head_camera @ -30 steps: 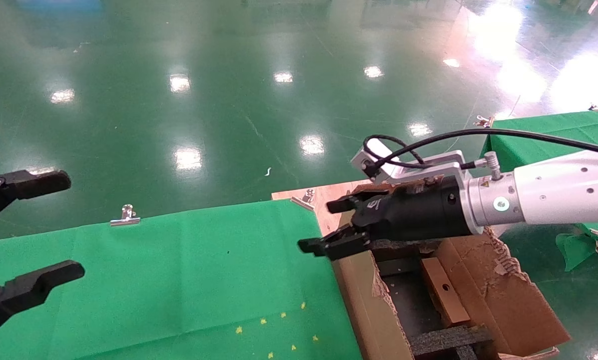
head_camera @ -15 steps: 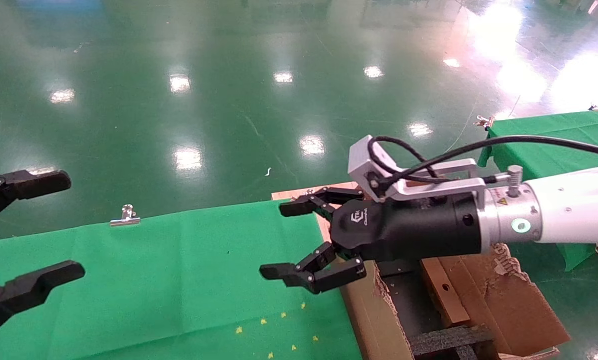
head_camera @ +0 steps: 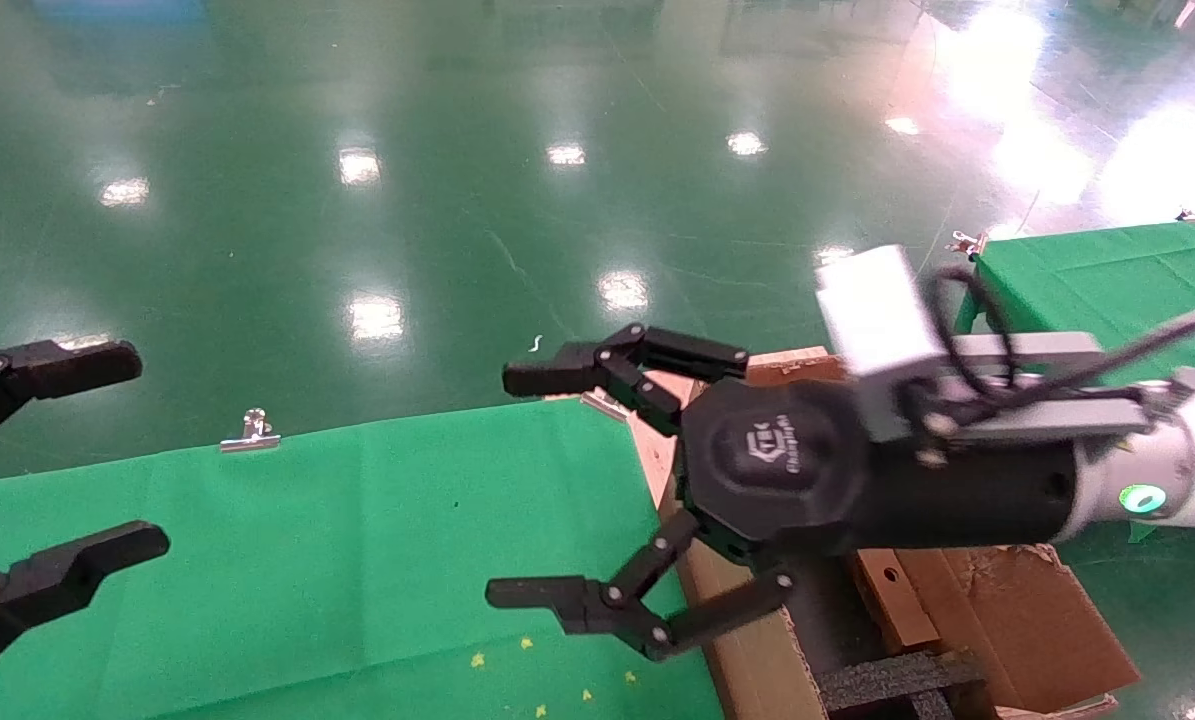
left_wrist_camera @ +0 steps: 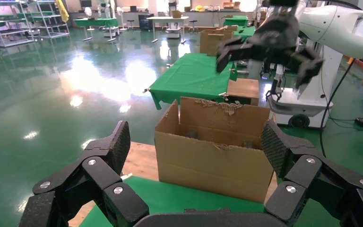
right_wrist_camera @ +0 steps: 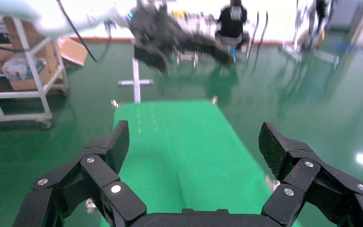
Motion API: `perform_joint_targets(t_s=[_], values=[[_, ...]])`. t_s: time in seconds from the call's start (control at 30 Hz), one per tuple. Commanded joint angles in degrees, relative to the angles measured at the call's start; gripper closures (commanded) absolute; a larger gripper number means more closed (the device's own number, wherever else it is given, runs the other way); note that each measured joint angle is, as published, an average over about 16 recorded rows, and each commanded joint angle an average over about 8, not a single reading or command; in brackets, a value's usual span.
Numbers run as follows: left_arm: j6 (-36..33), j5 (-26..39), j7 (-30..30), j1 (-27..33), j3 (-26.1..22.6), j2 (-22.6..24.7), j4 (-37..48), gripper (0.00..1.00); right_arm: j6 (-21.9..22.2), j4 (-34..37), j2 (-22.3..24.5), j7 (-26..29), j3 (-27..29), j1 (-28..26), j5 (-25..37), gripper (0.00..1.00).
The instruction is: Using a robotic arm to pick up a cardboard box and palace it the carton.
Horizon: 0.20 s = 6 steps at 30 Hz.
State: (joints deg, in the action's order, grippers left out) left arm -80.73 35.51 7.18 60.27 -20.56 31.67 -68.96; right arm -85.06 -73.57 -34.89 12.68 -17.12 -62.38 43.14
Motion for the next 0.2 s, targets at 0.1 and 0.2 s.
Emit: perform_joint_targets(t_s=[0.1, 0.2], values=[[0.0, 0.0, 0.0, 0.0, 0.0, 0.0, 0.0, 0.00, -1.3, 0.0, -0.3, -3.0, 2.3, 1.7, -2.7, 0.00], [0.0, 0.0, 0.0, 0.0, 0.0, 0.0, 0.0, 0.00, -1.6, 0.0, -0.4, -3.6, 2.9, 2.2, -3.4, 0.00]])
